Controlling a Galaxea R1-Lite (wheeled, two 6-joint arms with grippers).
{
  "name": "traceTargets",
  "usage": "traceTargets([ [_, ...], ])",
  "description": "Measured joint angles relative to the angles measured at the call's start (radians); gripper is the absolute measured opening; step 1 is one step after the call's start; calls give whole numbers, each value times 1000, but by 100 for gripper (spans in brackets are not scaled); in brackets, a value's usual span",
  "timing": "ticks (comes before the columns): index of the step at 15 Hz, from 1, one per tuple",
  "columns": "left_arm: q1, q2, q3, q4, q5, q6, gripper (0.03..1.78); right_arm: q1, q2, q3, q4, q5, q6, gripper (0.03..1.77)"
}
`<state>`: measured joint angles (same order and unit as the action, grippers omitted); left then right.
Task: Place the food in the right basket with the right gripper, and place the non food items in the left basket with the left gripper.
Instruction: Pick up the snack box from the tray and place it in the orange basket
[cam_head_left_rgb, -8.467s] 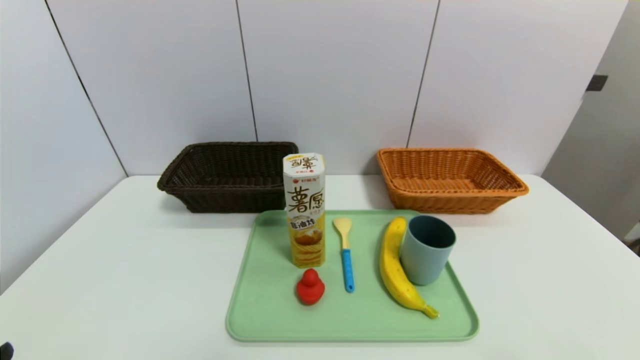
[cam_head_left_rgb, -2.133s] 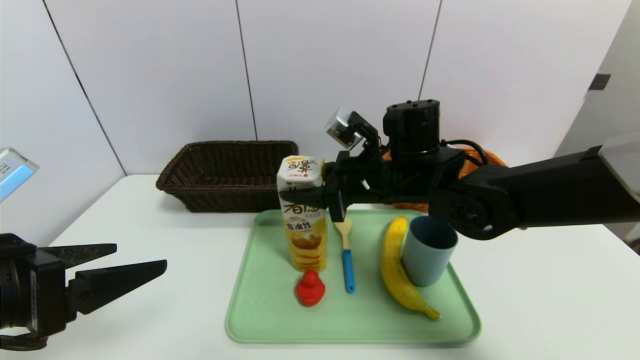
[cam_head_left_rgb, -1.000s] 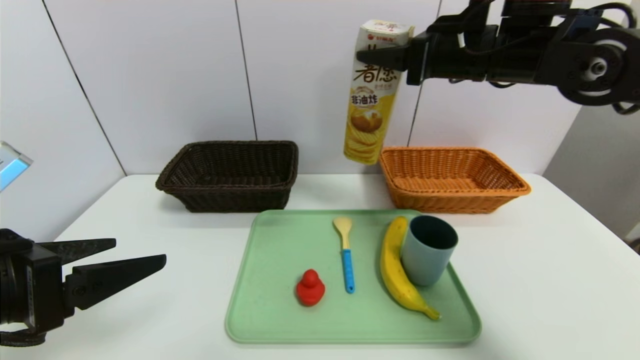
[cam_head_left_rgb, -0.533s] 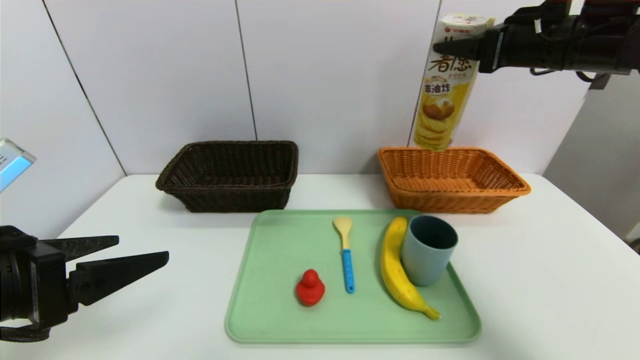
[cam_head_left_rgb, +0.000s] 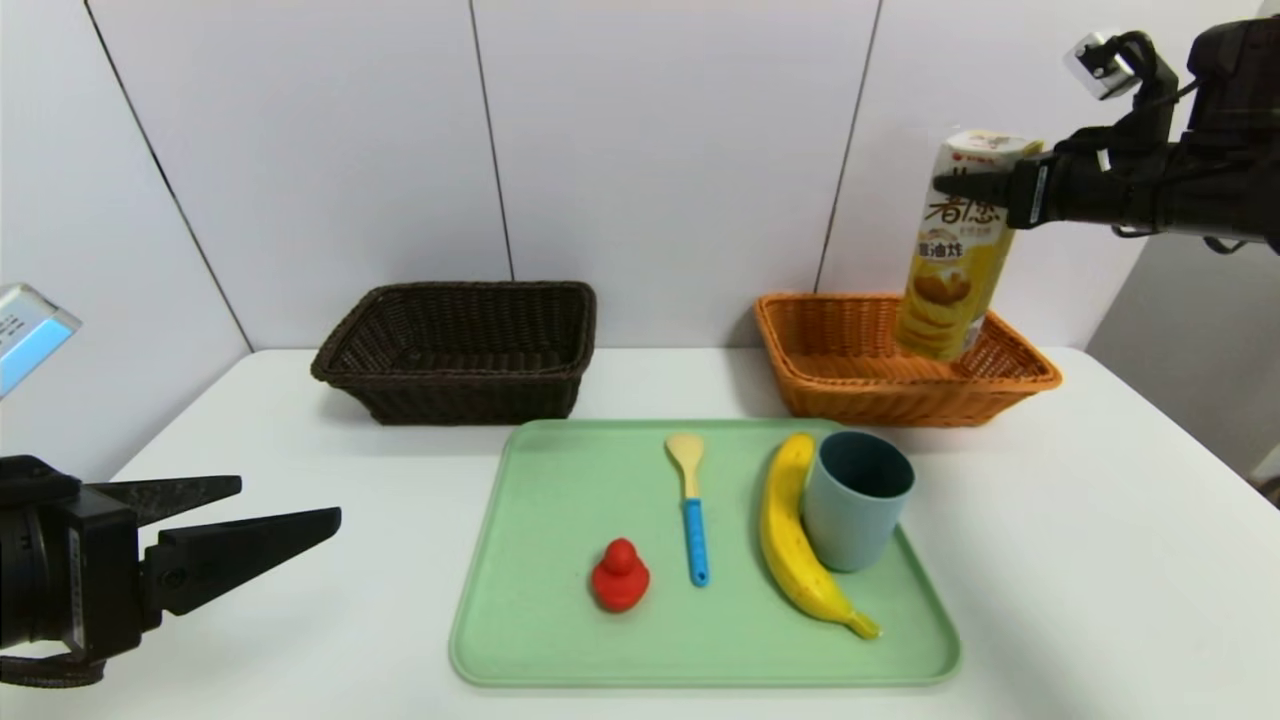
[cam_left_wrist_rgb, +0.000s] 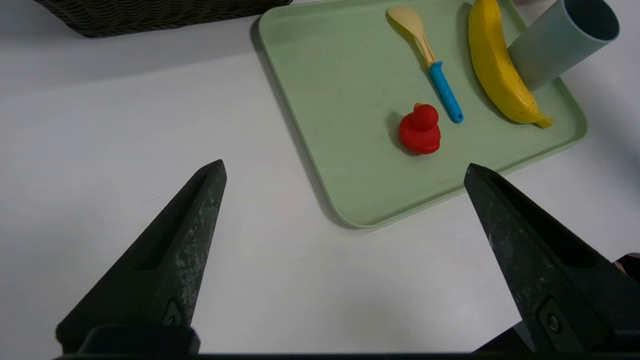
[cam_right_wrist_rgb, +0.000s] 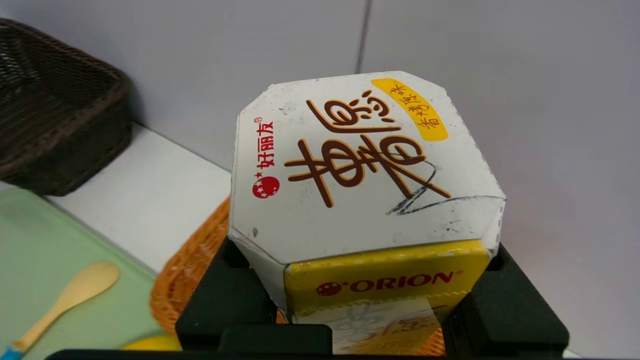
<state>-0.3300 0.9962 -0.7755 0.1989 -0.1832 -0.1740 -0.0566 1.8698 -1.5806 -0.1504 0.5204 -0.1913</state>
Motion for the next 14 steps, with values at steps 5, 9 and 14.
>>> traceTargets([
  [5,0,4,1,0,1,-1,169,-23,66,21,-50,0,33,83],
  [9,0,14,1,0,2,1,169,-33,114,17,-122,1,33,83],
  [14,0,19,-2,-1,2,1,169,-50,160,23,-177,7,31,90],
])
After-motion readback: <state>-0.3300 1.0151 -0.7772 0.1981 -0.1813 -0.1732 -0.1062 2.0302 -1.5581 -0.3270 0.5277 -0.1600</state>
